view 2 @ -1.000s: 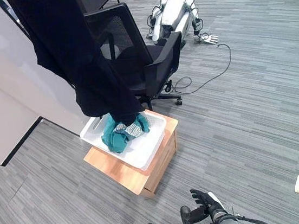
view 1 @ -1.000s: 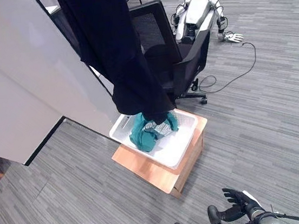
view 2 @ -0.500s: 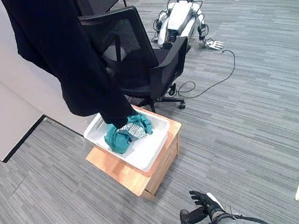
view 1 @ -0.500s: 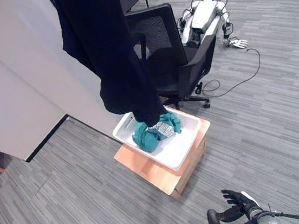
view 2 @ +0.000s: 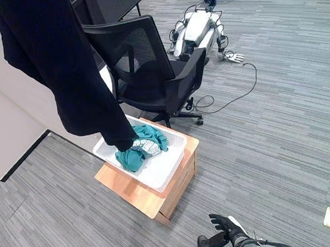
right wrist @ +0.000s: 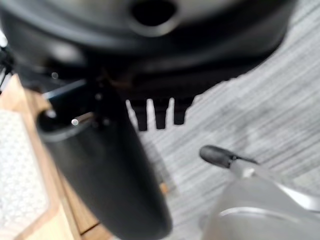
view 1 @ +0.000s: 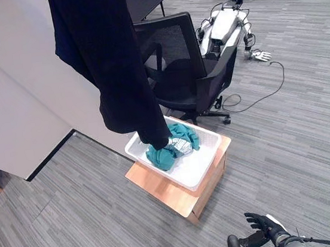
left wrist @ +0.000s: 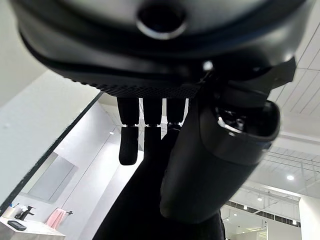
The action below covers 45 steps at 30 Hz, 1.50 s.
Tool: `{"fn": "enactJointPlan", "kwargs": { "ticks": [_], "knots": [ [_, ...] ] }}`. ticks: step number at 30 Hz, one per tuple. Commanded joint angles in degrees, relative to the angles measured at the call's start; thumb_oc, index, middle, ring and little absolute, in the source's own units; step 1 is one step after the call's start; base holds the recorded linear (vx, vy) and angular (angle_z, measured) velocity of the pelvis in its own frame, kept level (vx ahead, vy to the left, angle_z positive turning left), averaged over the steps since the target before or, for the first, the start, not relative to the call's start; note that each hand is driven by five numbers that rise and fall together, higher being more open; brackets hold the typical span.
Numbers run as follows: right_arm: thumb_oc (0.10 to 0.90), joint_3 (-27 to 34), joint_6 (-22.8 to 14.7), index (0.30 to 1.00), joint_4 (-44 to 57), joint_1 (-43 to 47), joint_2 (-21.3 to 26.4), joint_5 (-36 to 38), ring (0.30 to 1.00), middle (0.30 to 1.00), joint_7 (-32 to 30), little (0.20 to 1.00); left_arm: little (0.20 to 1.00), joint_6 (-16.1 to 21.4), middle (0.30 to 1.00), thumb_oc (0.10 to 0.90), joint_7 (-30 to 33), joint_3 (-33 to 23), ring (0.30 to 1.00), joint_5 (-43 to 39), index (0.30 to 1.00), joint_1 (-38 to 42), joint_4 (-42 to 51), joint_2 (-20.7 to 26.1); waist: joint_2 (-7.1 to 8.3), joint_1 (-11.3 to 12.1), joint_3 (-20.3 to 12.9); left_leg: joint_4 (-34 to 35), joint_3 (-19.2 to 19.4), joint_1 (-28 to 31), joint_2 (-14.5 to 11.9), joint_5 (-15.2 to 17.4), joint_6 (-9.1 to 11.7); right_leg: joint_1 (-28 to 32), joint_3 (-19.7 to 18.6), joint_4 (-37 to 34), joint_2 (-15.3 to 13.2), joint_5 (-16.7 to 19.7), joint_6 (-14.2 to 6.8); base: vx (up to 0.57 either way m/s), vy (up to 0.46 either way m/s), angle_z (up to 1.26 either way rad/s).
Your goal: Pick up bed clothes into laundry basket.
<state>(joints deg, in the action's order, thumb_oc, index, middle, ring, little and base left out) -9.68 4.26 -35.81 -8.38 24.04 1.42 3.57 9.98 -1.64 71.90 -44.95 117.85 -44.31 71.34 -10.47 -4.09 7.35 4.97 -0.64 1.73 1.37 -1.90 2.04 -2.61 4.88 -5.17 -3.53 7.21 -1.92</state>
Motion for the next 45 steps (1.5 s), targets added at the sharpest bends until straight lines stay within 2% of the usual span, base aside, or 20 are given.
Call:
{"fn": "enactJointPlan", "kwargs": {
  "ticks": [1, 9, 14, 18, 29, 37, 45],
  "knots": [
    [0.8, 0.3, -2.72, 0.9, 2.76, -2.0, 2.5, 0.13, 0.9, 0.9, -0.29, 0.9, 0.3, 3.15, 0.3, 0.4, 5.02, -3.32, 0.3, -1.59, 0.3, 8.99, -9.85, 1.0, 1.02, 0.74, -4.83, 0.03, 1.4, 0.09, -1.64, 0.73, 1.6, 7.85, 1.28, 0.17, -2.36, -6.91, -5.35, 0.0, 0.0, 0.0],
    [0.8, 0.3, -2.81, 0.9, 3.38, -1.48, 2.45, -0.21, 0.9, 0.9, -0.59, 0.9, 0.3, 2.08, 0.3, 0.4, 3.85, -7.57, 0.3, 0.54, 0.3, 1.56, -10.53, 0.95, 1.28, -0.15, -3.23, 0.03, 1.64, -0.32, -1.9, 0.41, 1.66, 7.3, 0.87, 0.17, -2.07, -6.69, -5.17, -0.01, 0.0, 0.0],
    [0.8, 0.8, -3.26, 0.9, 3.27, -0.89, 1.86, 0.12, 0.9, 0.9, -1.07, 0.9, 0.3, 2.45, 0.3, 0.4, 3.52, -13.61, 0.3, 0.74, 0.3, -6.74, -7.79, 1.34, 1.68, -0.3, -2.04, 0.03, 1.7, -0.21, -2.09, 0.35, 1.52, 7.28, 0.56, 0.17, -1.85, -6.64, -5.0, -0.02, 0.0, -0.01],
    [0.8, 0.94, -3.48, 0.9, 4.06, -1.15, 1.96, -0.63, 0.9, 0.9, -0.92, 0.9, 0.3, 2.82, 0.3, 0.4, 3.25, -15.92, 0.3, 1.23, 0.3, -9.86, -6.31, 1.67, 1.99, -0.35, -1.75, 0.03, 1.67, 0.05, -2.12, 0.4, 1.48, 7.59, 0.48, 0.17, -1.73, -6.69, -4.92, 0.0, 0.0, 0.0],
    [0.8, 0.41, -3.8, 0.9, 3.81, -0.87, 2.34, -1.88, 0.9, 0.9, -0.55, 0.9, 0.3, 3.09, 0.3, 0.4, 2.54, -17.01, 0.3, 3.98, 0.3, -13.91, -3.24, 2.16, 2.31, -0.36, -0.7, 0.03, 1.57, -0.24, -2.32, 0.31, 1.42, 7.19, 0.42, 0.17, -1.57, -6.36, -4.69, 0.0, 0.0, 0.0],
    [0.8, 0.94, -4.0, 0.9, 4.91, -1.03, 2.55, -2.43, 0.9, 0.9, -0.43, 0.9, 0.3, 3.65, 0.3, 0.4, 2.23, -18.12, 0.3, 7.45, 0.3, -19.44, 4.28, 1.4, 2.03, -0.81, 0.21, 0.03, 1.51, -0.46, -2.31, 0.16, 1.28, 6.81, 0.23, 0.17, -1.62, -6.14, -4.67, 0.0, 0.0, 0.0],
    [0.8, 2.28, -4.61, 0.9, 6.42, -1.84, 2.18, -2.68, 0.9, 0.9, -1.02, 0.9, 0.3, 4.44, 0.3, 0.4, 2.76, -26.11, 0.3, 8.56, 0.3, -32.44, 12.36, -0.91, 2.71, -1.43, 1.6, 0.03, 1.54, -0.83, -2.46, 0.14, 1.2, 6.27, 0.12, 0.17, -1.35, -6.11, -4.59, 0.0, 0.0, 0.0]
  ]
}}
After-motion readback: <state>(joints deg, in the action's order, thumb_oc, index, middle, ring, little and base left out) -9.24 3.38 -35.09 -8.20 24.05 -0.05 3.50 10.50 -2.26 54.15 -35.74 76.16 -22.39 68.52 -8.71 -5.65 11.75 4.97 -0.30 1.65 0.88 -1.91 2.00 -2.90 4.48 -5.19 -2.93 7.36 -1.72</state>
